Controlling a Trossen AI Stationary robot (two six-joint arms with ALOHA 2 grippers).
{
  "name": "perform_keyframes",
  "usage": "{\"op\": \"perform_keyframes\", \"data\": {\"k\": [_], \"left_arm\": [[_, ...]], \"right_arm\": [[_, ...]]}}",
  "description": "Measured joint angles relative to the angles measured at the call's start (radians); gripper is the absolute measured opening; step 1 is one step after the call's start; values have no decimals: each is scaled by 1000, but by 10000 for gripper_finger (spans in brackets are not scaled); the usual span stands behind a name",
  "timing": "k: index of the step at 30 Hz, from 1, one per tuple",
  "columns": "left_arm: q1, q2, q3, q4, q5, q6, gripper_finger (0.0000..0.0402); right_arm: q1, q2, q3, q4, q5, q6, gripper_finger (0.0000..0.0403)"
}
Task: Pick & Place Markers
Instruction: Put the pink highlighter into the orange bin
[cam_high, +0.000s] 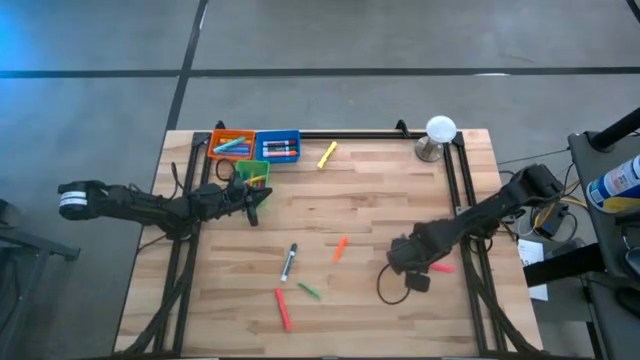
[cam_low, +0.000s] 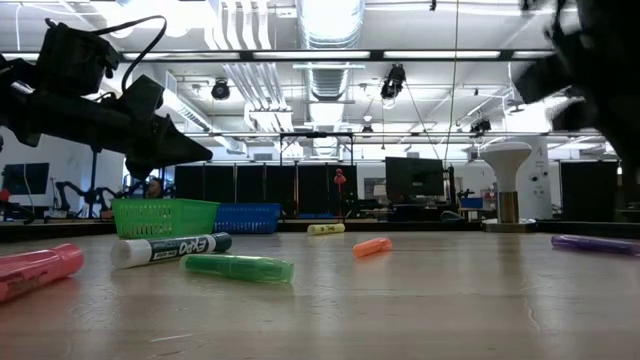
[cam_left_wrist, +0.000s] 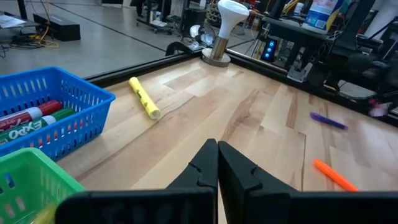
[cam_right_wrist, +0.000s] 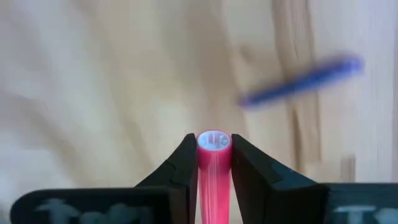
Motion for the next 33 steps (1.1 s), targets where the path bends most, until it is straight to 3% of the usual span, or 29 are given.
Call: {"op": "perform_keyframes", "data": {"k": [3,9,20,27,33], "left_arm": [[0,0,0,0,-3,0,4],[0,0,0,2,-6,4,4],[0,0,0,1,-14,26,4],[2,0,0,-1,-25,27,4],[2,0,0,-19,-34,27,4]], "right_arm": [[-21,9,140,3,13,-42,66],[-144,123,410,9,161,-243,69],[-431,608,862,134,183,-762,71],[-462,853,1132,133,260,-982,72],[-459,982,1264,133,298,-1069,72]]}}
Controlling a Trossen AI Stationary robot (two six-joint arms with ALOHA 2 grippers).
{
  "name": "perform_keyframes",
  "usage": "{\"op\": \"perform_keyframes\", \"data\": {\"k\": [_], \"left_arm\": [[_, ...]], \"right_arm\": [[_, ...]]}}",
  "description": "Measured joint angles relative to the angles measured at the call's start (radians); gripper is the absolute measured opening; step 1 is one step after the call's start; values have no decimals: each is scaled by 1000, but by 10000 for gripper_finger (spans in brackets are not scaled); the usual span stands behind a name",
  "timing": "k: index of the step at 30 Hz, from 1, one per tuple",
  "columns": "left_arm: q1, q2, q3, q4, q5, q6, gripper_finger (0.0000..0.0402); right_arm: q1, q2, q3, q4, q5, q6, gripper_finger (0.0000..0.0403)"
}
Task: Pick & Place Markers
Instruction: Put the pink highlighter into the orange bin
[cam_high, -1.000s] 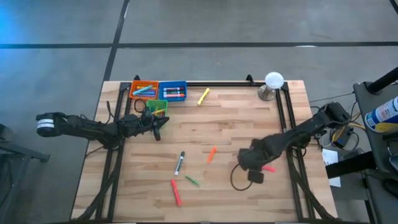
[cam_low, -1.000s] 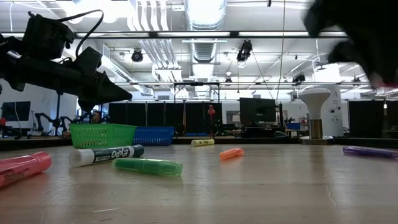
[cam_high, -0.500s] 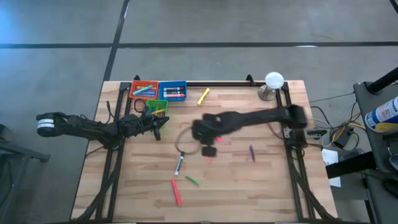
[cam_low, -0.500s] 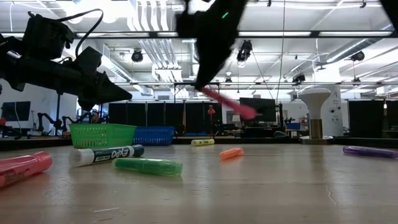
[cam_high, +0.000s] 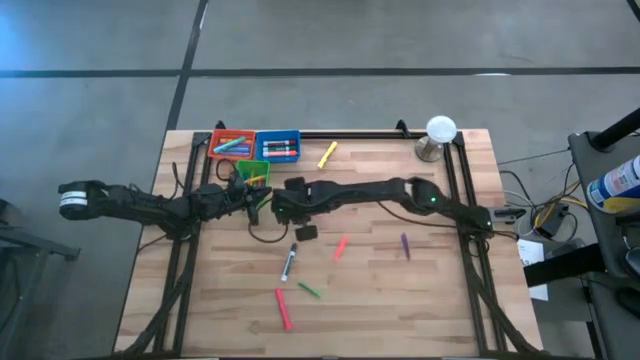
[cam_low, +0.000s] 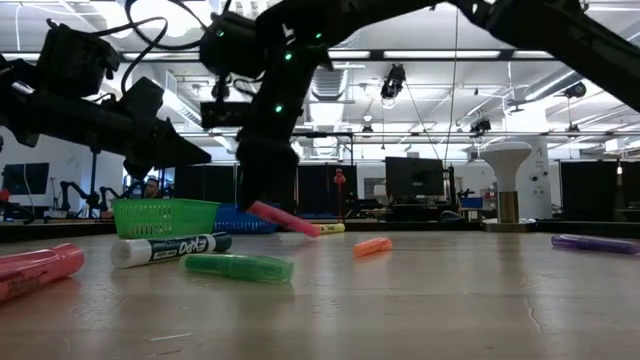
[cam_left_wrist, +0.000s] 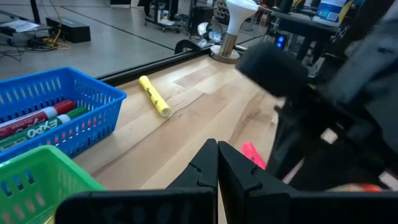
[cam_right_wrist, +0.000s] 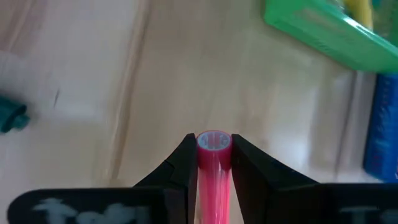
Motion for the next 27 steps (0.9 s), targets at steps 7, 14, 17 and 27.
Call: {"op": "perform_keyframes", "data": {"k": [7,14,17,27], "left_arm": [[2,1,0,-10,-14,0,4],[2,2,0,-11,-75,-3,4],[2,2,0,-11,-75,-3,4],[2,2,0,-14,-75,-4,4]], "right_arm": [[2,60,32,45,0,-34,72],[3,74,9,103,-8,-32,73],[4,74,0,113,-9,-32,73],[6,74,-5,159,-42,-7,123]]}}
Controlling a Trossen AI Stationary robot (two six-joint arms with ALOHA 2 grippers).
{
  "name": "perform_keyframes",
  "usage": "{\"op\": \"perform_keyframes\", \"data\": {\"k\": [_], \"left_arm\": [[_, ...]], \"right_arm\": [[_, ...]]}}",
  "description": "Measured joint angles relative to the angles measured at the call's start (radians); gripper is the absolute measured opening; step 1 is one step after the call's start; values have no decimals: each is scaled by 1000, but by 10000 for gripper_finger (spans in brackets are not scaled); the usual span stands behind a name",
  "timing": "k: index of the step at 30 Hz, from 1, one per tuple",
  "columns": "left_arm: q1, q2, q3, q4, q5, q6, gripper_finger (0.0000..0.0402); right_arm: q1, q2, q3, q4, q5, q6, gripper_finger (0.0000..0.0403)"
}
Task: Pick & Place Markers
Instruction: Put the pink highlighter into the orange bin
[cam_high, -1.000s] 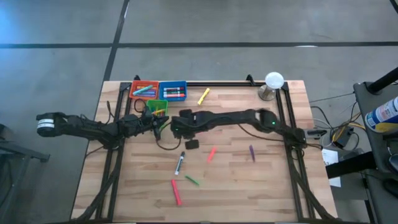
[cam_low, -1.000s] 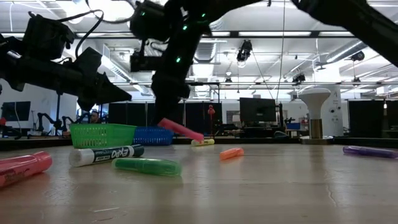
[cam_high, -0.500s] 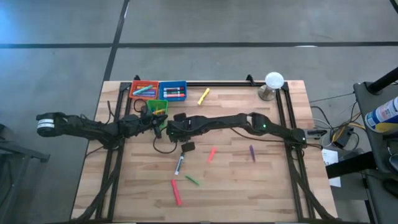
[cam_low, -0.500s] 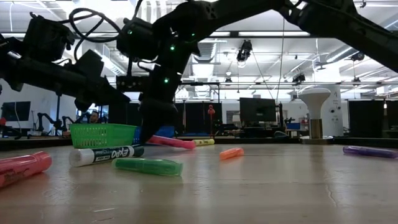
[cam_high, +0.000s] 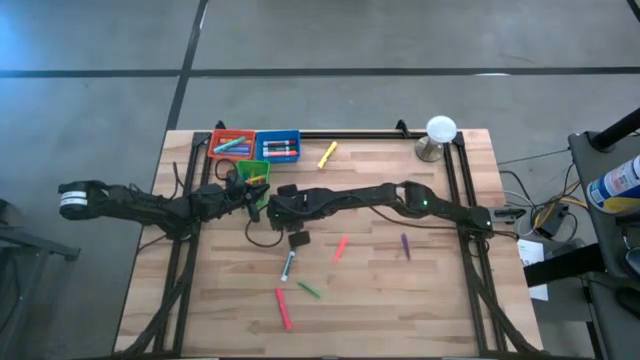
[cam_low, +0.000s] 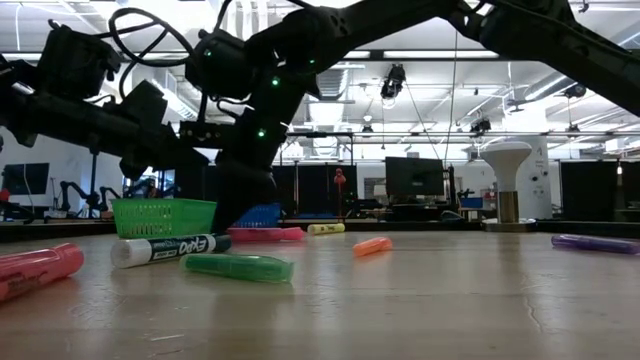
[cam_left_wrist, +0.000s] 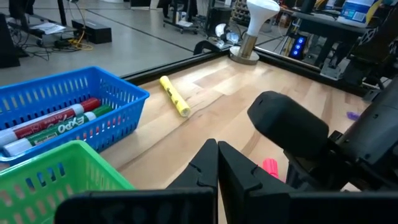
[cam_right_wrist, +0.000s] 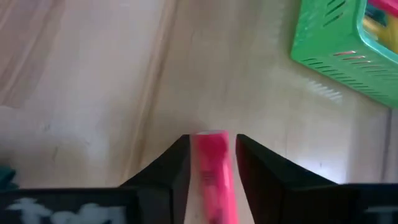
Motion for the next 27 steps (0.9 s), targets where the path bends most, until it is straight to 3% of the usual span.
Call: {"op": "perform_keyframes", "data": {"k": [7,15,19,27], "left_arm": [[0,0,0,-9,-18,-1,4],[0,0,0,-47,-18,13,4],[0,0,0,-59,-18,13,4],[0,0,0,-60,-11,32,4]], "right_arm": [[9,-4,0,-22,1,11,139],[66,-127,-96,16,0,28,60],[76,-248,-294,212,-56,36,16],[71,-608,-900,871,-122,85,12]]}}
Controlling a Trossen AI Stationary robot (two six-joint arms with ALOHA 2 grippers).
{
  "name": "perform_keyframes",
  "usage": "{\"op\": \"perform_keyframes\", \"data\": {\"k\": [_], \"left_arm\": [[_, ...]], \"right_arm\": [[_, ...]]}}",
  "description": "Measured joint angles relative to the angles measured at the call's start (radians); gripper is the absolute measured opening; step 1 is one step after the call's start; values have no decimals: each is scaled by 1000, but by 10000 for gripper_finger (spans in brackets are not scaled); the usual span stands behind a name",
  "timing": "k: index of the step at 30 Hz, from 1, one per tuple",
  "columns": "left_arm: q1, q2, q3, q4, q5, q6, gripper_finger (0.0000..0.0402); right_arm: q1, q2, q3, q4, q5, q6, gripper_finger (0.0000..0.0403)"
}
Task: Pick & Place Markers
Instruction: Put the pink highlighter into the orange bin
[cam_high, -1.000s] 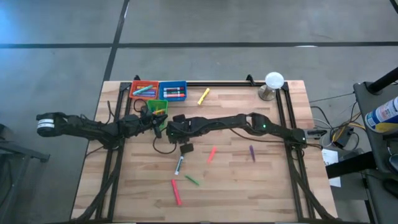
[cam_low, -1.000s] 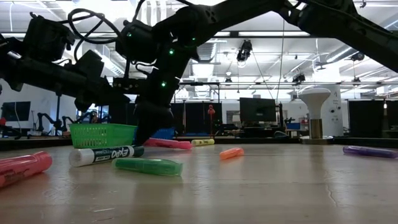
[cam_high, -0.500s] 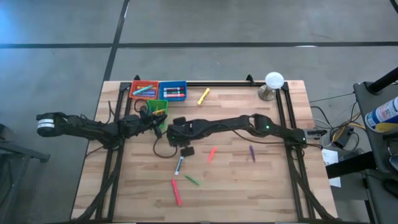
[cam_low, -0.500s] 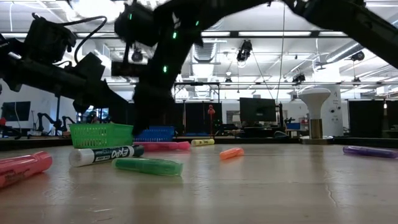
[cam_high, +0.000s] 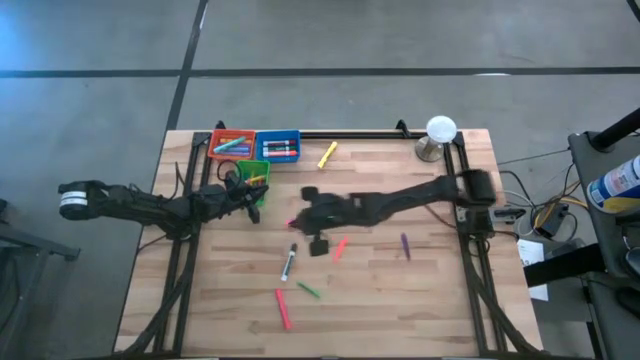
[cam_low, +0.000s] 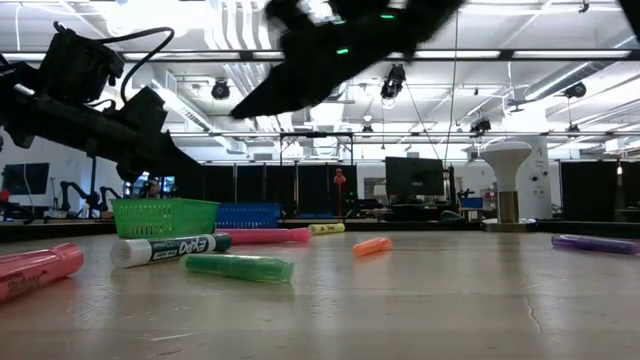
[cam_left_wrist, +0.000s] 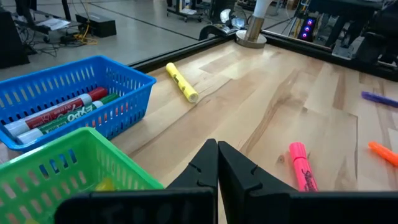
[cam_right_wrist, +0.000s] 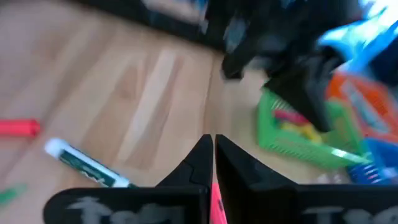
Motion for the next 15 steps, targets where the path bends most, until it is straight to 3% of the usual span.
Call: {"op": "perform_keyframes", "data": {"k": [6,10,15], "left_arm": [[0,1,16,-12,24,-11,4],[-1,9,67,-92,80,-16,5],[-2,50,237,-439,93,-44,22]], "right_arm": [[-2,-245,-424,524,3,1,13],[-5,-384,-632,662,3,29,13],[-6,-535,-813,726,7,75,13]]}}
